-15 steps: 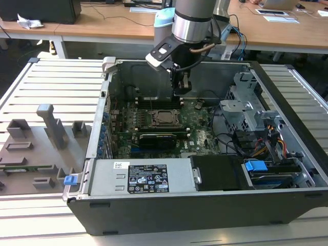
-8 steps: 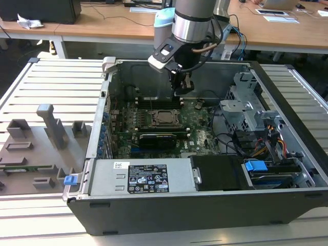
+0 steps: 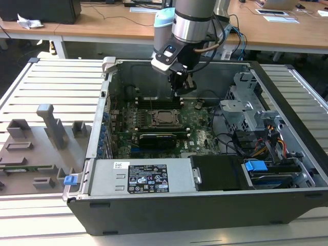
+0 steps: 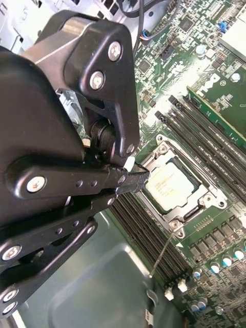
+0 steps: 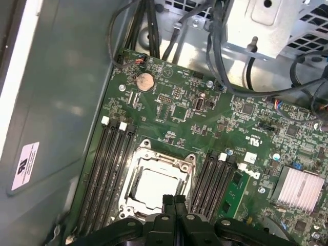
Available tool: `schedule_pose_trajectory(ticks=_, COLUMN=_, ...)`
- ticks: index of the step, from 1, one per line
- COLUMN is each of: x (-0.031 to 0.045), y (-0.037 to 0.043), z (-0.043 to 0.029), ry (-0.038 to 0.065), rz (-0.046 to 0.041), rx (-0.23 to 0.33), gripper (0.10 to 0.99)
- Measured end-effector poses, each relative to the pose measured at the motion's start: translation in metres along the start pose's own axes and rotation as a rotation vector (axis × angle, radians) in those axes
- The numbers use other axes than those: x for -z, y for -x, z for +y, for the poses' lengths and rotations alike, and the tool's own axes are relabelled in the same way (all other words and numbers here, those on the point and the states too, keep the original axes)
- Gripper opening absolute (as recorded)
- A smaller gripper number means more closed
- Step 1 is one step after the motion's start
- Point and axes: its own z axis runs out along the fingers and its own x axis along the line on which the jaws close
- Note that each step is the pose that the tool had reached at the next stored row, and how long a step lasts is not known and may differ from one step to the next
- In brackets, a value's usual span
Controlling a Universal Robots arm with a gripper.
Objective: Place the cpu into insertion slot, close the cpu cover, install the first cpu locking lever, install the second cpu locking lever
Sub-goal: 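Install the first cpu locking lever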
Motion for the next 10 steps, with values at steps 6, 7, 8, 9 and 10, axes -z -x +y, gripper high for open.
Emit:
schedule_pose_trajectory(ticks=6, x=0.0, y=0.0, z=0.0, ry=-0.001, rz=-0.0044, rx=0.079, gripper=0.106)
schedule_pose_trajectory(ticks=7, x=0.0, y=0.0, z=0.0, ry=-0.001, rz=-0.0049, rx=0.088, gripper=0.106)
schedule_pose_trajectory(ticks=8, x=0.0, y=0.0, z=0.0, ry=-0.001, rz=-0.0055, rx=0.098, gripper=0.106)
schedule_pose_trajectory(ticks=9, x=0.0, y=0.0, z=0.0, ry=-0.001, rz=-0.0064, rx=0.115, gripper=0.106)
schedule_pose_trajectory(ticks=10, x=0.0, y=0.0, z=0.0, ry=-0.001, rz=-0.0073, rx=0.131, gripper=0.106)
